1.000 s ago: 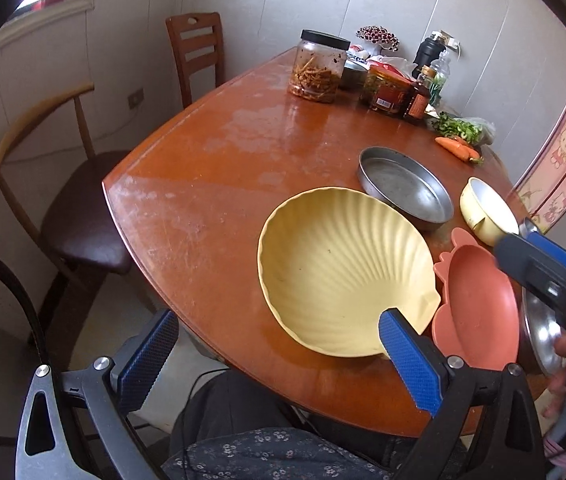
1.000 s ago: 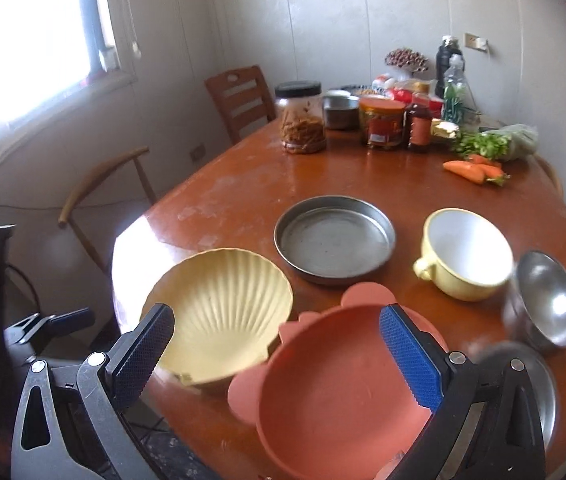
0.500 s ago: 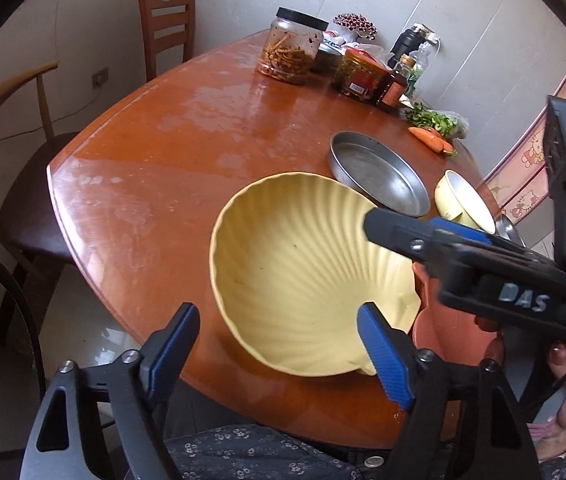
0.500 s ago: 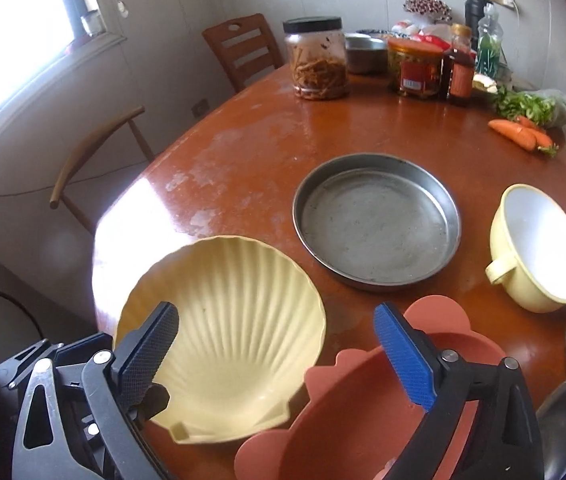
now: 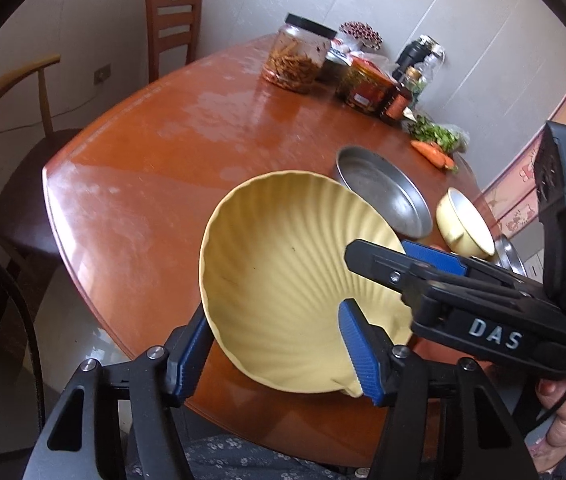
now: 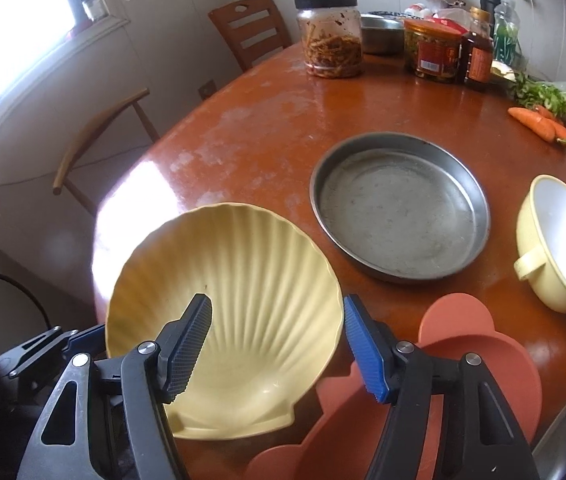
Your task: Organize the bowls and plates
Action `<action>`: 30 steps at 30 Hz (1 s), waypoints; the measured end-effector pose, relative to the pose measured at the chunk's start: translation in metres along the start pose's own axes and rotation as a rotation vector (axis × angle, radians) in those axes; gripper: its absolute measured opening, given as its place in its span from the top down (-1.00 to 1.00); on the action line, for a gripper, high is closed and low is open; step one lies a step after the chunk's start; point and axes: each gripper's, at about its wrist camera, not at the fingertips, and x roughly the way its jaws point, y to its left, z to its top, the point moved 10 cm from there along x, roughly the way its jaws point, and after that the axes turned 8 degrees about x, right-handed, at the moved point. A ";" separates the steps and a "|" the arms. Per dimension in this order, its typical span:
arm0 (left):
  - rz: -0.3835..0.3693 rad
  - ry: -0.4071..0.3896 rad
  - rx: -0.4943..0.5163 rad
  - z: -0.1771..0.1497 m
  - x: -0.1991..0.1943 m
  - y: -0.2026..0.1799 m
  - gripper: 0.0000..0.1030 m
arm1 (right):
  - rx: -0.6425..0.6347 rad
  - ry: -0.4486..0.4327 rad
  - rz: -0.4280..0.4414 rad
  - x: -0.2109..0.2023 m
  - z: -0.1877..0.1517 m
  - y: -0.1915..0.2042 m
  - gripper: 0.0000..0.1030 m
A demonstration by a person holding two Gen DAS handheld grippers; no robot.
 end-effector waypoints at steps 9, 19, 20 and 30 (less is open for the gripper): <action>0.079 -0.048 -0.009 0.028 -0.001 0.037 -0.21 | -0.001 -0.044 0.050 0.003 0.025 0.031 -0.35; 0.119 -0.038 -0.021 0.045 0.022 0.071 -0.20 | 0.048 -0.029 0.068 0.035 0.039 0.044 -0.35; 0.116 -0.035 -0.022 0.046 0.024 0.072 -0.20 | 0.053 -0.027 0.071 0.038 0.039 0.044 -0.35; 0.099 -0.049 -0.007 0.048 0.028 0.075 -0.20 | 0.072 -0.028 0.079 0.042 0.036 0.044 -0.35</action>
